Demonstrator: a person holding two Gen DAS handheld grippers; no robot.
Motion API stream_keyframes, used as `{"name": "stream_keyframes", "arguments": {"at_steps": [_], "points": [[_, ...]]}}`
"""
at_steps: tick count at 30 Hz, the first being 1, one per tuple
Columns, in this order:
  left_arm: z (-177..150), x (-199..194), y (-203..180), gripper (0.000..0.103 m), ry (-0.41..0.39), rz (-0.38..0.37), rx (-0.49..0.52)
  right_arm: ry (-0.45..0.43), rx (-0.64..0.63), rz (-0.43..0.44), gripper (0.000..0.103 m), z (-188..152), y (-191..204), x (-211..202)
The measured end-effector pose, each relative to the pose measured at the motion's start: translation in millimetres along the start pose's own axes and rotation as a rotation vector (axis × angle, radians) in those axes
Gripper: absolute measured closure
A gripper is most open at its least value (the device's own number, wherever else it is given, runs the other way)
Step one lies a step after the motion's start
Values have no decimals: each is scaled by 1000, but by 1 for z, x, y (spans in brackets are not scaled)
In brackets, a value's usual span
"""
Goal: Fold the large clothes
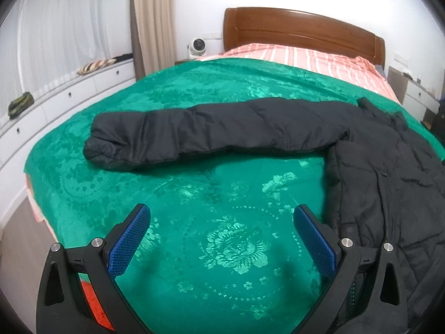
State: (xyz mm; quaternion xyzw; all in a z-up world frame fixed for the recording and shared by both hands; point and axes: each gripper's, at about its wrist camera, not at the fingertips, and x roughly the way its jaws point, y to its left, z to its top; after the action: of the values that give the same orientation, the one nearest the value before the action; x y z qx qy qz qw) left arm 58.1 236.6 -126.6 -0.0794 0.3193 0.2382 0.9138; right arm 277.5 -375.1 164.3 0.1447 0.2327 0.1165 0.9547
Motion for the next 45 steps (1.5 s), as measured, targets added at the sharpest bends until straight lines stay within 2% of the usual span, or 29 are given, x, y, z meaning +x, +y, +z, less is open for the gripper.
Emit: {"name": "stream_keyframes", "arguments": {"at_steps": [2,5,6,7,8,9,11,13,16,19,21,25,29,31,35,37,45], "points": [[0,-2,3,0,-11,-1,-9,32,-76,92,89,-4,70,33],[0,-4,8,0,-24,9,-13,73,-171,177,88,-39,166,86],[-1,-4,9,0,-22,12,-14,97,-186,197,78,-61,196,103],[-1,-3,10,0,-17,13,-15,164,-200,230,62,-87,224,130],[-2,-2,10,0,-11,12,-15,245,-203,249,18,-110,242,153],[-2,-1,11,0,-9,12,-14,301,-198,249,4,-132,252,168],[-3,0,10,0,-6,17,0,389,-182,242,6,-180,269,191],[-3,-2,8,0,-9,14,8,449,-162,266,6,-218,274,192],[-3,-4,8,0,-16,-3,8,474,-139,316,6,-255,256,152],[-3,0,9,0,-2,-7,-3,413,-180,326,6,-265,221,93],[-2,2,11,0,11,-8,-21,342,-228,287,6,-266,191,51],[-3,6,14,0,28,-7,-43,191,-251,88,5,-268,125,-16],[-6,14,9,0,58,9,-28,63,-172,-191,4,-279,56,-66],[-9,20,4,0,80,19,-9,51,-145,-256,4,-281,36,-74],[-15,35,-5,0,134,31,30,68,-141,-323,4,-284,8,-68],[-18,39,-9,0,157,28,38,70,-128,-333,4,-287,1,-66],[-22,46,-5,0,165,20,19,150,-60,-323,4,-294,-21,-43]]}}
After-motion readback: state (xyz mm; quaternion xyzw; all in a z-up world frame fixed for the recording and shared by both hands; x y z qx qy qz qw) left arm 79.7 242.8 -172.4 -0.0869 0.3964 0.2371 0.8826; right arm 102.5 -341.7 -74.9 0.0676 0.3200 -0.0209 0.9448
